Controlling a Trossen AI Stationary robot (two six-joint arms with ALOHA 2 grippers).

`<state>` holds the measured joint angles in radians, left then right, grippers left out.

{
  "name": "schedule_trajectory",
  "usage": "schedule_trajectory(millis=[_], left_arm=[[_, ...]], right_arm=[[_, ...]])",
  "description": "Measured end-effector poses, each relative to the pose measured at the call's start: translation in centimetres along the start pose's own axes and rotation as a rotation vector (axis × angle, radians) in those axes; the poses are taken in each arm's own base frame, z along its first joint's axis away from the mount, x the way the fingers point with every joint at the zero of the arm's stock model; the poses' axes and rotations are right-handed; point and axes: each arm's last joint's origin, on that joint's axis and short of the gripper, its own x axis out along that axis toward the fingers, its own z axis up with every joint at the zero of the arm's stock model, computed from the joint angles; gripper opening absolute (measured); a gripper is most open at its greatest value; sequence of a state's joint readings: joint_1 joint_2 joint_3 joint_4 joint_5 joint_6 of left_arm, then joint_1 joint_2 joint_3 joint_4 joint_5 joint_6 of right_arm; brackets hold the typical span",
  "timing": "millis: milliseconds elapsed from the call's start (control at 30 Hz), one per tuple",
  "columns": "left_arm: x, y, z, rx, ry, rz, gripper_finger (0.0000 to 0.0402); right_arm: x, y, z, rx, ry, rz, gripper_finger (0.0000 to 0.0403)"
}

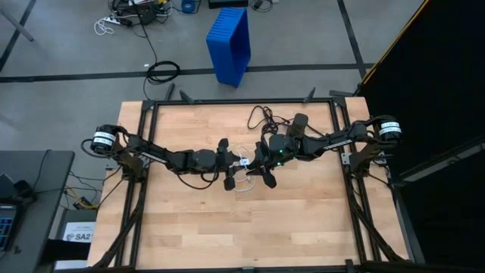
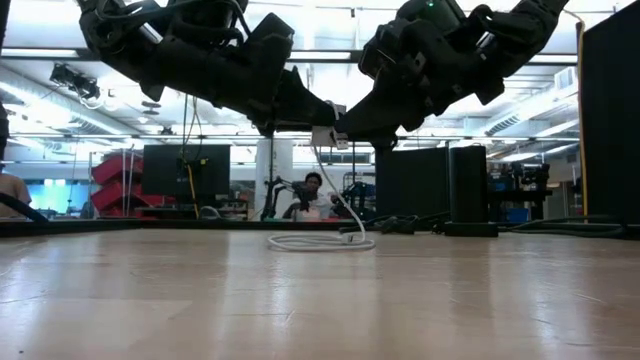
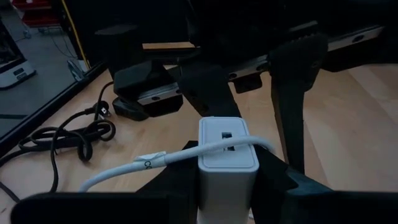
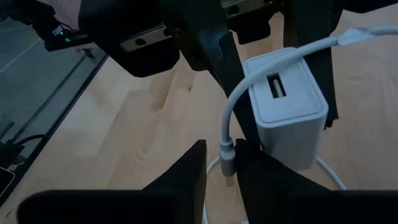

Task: Insert USB
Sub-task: Insert the white charger cable into the white charger adapter

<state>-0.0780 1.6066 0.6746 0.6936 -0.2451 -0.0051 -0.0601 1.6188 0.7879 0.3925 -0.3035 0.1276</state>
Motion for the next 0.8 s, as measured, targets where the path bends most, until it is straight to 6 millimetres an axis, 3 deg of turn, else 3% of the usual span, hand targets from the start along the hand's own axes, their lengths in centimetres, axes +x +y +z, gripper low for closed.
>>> schedule_trajectory(millis=[167,300,500,633,800], left_arm=[[0.0,0.0,0.0,0.000,0.001,-0.002,0.0075],[0.0,0.0,0.0,0.000,0.002,-0.006,0.0075],[0.0,-0.1,-0.3,0.009,0.039,-0.011,0.0075],[-0.1,-0.3,-1.7,0.040,0.153,-0.016,0.0075],[-0.2,-0.3,-1.6,0.032,0.159,-0.029,0.0075]], right_arm=[[0.0,0.0,0.0,-0.001,0.002,-0.001,0.0047],[0.0,0.0,0.0,-0.028,0.004,0.000,0.0010],[-0.1,0.0,0.0,-0.032,0.011,0.047,0.0003],[-1.0,0.3,1.2,-0.066,-0.050,0.085,0.0002],[-2.0,0.6,2.5,-0.125,-0.129,0.045,0.0001]])
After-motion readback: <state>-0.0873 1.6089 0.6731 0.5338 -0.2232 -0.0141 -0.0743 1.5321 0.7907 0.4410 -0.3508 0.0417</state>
